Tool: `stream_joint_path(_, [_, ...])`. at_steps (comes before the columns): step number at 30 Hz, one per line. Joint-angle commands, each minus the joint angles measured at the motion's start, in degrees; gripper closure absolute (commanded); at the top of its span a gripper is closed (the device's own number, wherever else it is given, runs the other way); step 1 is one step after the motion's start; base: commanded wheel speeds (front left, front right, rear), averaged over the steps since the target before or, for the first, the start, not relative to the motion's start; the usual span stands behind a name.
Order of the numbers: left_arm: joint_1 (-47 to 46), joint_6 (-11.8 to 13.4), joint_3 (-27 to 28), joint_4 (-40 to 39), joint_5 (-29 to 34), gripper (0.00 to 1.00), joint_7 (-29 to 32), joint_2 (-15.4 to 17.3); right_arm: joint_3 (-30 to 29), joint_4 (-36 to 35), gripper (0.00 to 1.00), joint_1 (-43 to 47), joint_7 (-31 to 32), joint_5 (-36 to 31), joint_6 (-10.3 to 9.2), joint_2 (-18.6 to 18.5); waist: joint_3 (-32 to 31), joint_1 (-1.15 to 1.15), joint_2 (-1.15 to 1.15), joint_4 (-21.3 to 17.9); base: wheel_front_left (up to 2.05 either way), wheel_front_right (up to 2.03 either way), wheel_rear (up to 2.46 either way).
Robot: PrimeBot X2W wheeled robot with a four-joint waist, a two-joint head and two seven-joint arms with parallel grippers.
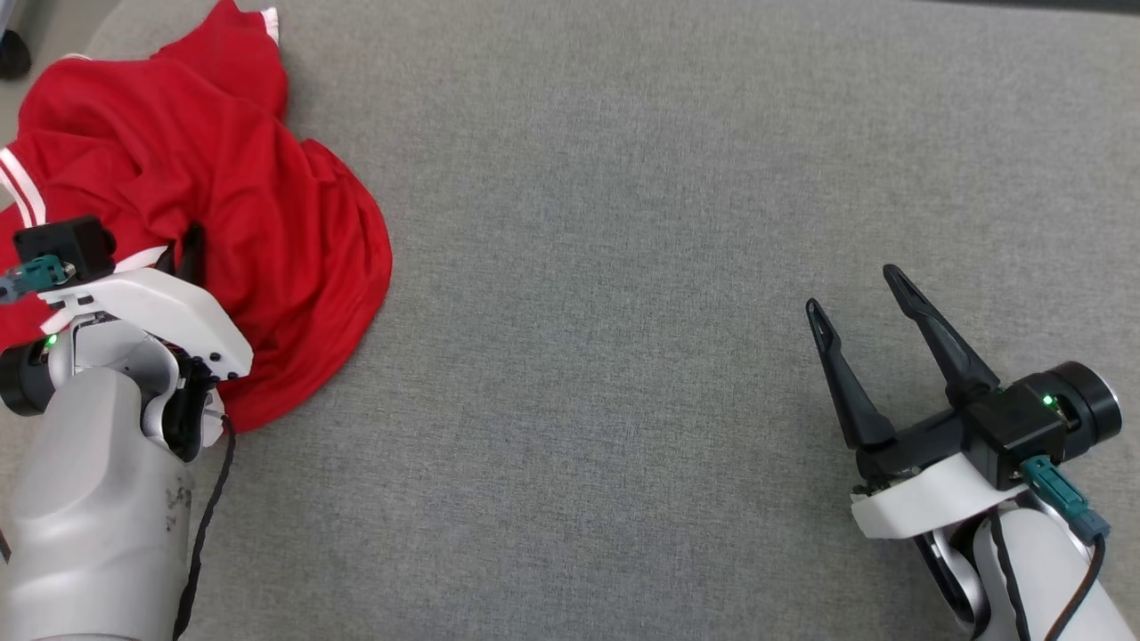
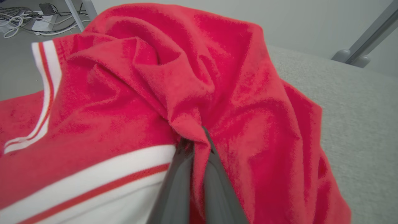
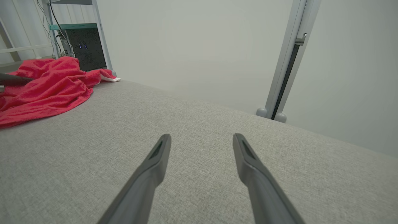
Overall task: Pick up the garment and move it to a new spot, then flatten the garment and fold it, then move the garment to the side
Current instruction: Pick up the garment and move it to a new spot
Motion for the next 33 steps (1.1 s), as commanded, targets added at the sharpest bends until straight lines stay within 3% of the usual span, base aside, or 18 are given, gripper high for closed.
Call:
stream_joint_path(1, [1.31,-0.09,-0.96,-1.89,-0.23,1.0,-1.56,0.12,-0.6,0.16,0.0,1.22,-0.28,0.39,0.09,0.14,-2.58,0.0,0.0,0.12,0.0,0.0,0.0])
stream_joint_path(7, [5.36,-0.19,-7.42,-13.79,-2.52,1.0,-2.61,-2.26,-1.6,0.4,0.0,4.22,-0.28,0.57,0.09,1.17,-7.22,0.0,0.0,0.75,0.0,0.0,0.0])
stream_joint_path(12, [11.07,-0.13,-16.27,-34.03,-7.79,1.0,2.47,-2.14,-1.82,0.43,0.0,6.73,-0.28,0.76,0.09,2.39,-11.18,0.0,0.0,-0.44,0.0,0.0,0.0])
stream_joint_path(17, [14.23,-0.14,-21.32,-52.15,-10.54,1.0,7.71,-2.69,-1.23,0.27,0.0,7.23,-0.28,0.92,0.05,3.34,-13.3,0.0,0.0,-5.15,0.0,0.0,0.0])
stream_joint_path(21, [13.87,0.18,-24.48,-61.12,-12.01,1.0,10.68,-4.45,-0.64,-0.17,0.0,6.57,-0.28,1.12,0.05,3.98,-13.53,0.0,0.0,-10.68,0.0,0.0,0.0])
stream_joint_path(27, [11.51,1.67,-28.18,-62.65,-13.13,1.0,14.72,-6.0,-1.25,-1.02,0.0,5.92,-0.28,2.02,0.05,4.62,-12.41,0.0,0.0,-21.44,0.0,0.0,0.0])
stream_joint_path(33, [11.12,3.33,-27.92,-49.67,-13.32,1.0,14.43,-6.23,-2.65,-1.46,0.0,7.61,-0.28,4.85,0.05,4.73,-10.71,0.0,0.0,-30.86,0.0,0.0,0.0])
